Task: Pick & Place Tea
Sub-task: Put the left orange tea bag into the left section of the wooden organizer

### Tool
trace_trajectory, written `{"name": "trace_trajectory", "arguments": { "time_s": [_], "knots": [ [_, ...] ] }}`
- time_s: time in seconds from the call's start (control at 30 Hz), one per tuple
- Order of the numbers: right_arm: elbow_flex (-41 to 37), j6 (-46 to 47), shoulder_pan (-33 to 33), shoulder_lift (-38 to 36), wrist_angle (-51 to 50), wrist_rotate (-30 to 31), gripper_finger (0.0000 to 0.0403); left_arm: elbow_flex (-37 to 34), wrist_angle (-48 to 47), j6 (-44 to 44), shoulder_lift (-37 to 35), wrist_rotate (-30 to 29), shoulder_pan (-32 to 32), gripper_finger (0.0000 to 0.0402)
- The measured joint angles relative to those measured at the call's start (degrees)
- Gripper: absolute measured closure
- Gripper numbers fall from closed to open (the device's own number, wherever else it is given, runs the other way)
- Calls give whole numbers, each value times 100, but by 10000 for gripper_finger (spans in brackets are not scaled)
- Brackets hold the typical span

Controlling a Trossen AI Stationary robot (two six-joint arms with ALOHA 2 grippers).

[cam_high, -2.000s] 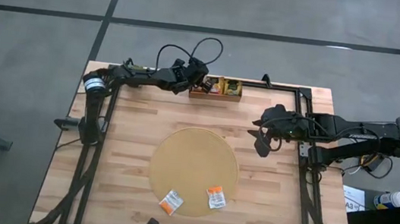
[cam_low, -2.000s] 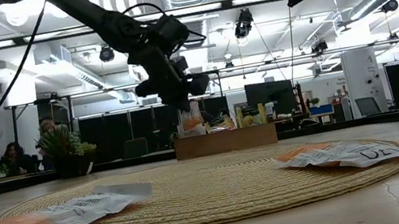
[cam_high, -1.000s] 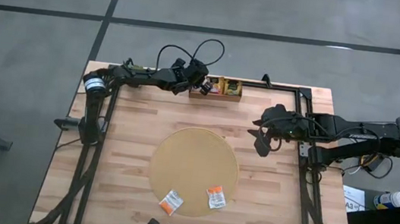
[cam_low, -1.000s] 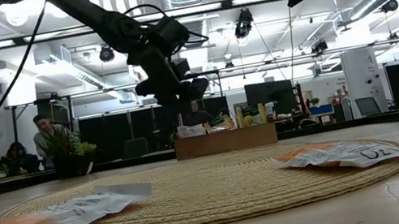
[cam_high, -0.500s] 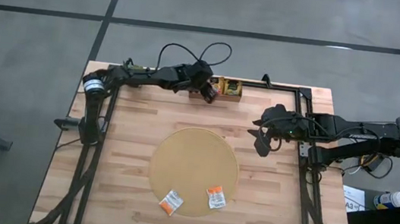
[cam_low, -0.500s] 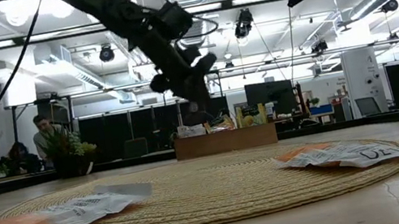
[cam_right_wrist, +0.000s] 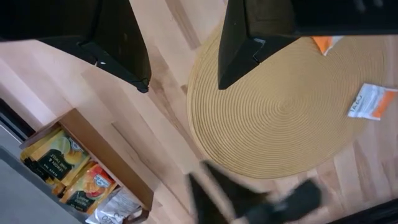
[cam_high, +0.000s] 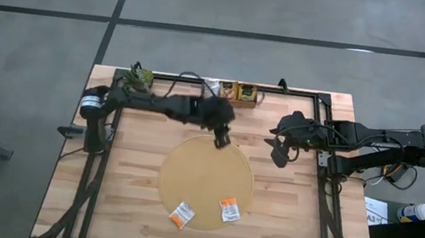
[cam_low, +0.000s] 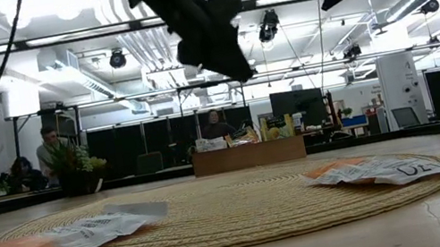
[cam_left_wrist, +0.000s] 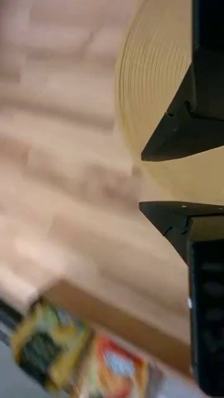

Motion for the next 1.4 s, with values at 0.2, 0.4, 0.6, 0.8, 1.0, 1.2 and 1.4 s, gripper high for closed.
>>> {"name": "trace_trajectory", "arguments": {
  "time_s": [0.2, 0.4, 0.6, 0.8, 1.0, 1.2, 1.4],
  "knots": [
    [0, -173, 0, 0, -8, -155, 220, 2, -351, -342, -56, 0, -738, 293],
    [0, -266, 0, 0, -7, -317, 220, 4, -1478, -1326, -331, -2, -1492, 293],
    [0, -590, -1, 0, -5, -324, 220, 4, -1897, -1595, -581, -9, -2319, 293],
    [0, -805, -1, 0, -2, -385, 220, 4, -1910, -849, -606, 271, -3064, 293],
    [0, -844, 1, 0, 6, -476, 220, -7, -1915, -1009, -575, 362, -3275, 293],
    [0, -826, 1, 0, 10, -476, 220, -32, -1925, -1104, -573, 365, -3272, 284],
    [0, -826, 0, 0, 10, -478, 220, -327, -1912, -1324, -562, 533, -3272, 217]
  ]
}}
